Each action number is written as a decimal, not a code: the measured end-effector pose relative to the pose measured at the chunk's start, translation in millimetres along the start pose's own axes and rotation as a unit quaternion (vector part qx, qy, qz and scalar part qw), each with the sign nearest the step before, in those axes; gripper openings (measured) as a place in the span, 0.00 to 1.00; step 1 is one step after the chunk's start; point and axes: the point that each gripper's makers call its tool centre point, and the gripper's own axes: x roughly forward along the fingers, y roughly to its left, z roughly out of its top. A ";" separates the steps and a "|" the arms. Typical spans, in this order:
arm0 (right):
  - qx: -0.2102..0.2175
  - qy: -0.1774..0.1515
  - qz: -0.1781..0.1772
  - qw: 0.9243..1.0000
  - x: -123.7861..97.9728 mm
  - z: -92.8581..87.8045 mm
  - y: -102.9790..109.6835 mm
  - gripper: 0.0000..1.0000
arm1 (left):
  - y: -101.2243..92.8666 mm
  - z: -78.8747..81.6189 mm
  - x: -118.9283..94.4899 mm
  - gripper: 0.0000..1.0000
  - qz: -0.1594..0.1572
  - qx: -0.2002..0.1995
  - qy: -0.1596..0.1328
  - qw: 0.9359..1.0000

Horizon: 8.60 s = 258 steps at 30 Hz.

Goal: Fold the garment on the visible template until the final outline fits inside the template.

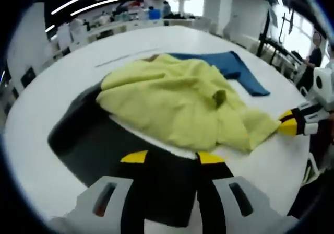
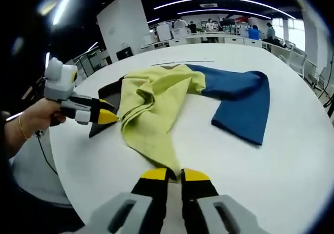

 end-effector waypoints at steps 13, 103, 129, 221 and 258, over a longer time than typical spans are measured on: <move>-0.003 0.002 -0.006 1.000 2.3 2.1 -1.2 0.04 | 95.3 -35.8 -51.1 0.00 0.063 -0.076 0.009 0.995; 0.031 -0.025 0.008 0.999 -1.5 5.3 5.3 0.01 | -46.7 13.8 15.6 0.06 -0.025 0.001 -0.038 0.999; 0.021 -0.059 -0.008 0.998 -25.6 19.4 -12.9 0.00 | -14.5 -4.4 -61.5 0.00 -0.079 -0.052 -0.020 0.995; 0.091 0.011 0.001 0.996 -81.2 -11.3 -5.1 0.37 | 44.7 -66.1 -158.9 0.12 -0.070 -0.098 0.025 0.992; -0.011 -0.028 0.039 0.999 -10.0 103.4 -22.6 0.94 | 142.3 103.4 -50.2 0.29 0.018 -0.020 -0.109 0.994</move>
